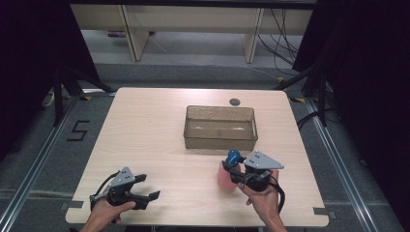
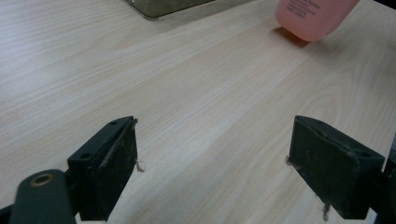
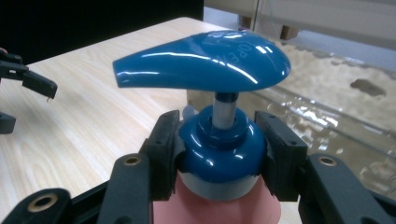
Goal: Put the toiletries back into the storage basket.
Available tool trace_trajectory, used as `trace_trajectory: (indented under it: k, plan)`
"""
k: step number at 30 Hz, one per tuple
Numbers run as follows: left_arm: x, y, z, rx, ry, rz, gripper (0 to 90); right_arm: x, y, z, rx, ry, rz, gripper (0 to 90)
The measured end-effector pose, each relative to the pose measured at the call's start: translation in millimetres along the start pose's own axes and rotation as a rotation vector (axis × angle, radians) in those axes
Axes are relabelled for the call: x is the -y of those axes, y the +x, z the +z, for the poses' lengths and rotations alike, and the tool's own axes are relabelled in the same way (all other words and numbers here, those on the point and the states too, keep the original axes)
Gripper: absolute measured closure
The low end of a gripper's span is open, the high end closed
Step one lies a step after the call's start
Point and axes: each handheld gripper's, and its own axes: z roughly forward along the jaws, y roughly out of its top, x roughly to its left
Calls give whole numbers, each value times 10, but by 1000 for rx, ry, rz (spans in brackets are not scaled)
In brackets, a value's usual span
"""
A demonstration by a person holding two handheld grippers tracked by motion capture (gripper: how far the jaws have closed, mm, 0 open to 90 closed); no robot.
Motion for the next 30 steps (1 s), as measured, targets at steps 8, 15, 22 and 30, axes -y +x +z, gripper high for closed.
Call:
trace_trajectory:
  k: [8,15,22,30]
  plan:
    - [1,0,-2,0,-2,-2,148,-125,-30,-7,3,5,3,535]
    - [0,-3,-6,-4,0,-6,148,-283,-115,48,-13,-28,-9,534]
    - [0,-4,-9,7,0,-4,148,-440,-185,56,10,-21,-2,535]
    - [-1,-4,-9,5,-3,-6,148,-599,-295,76,12,-37,4,535]
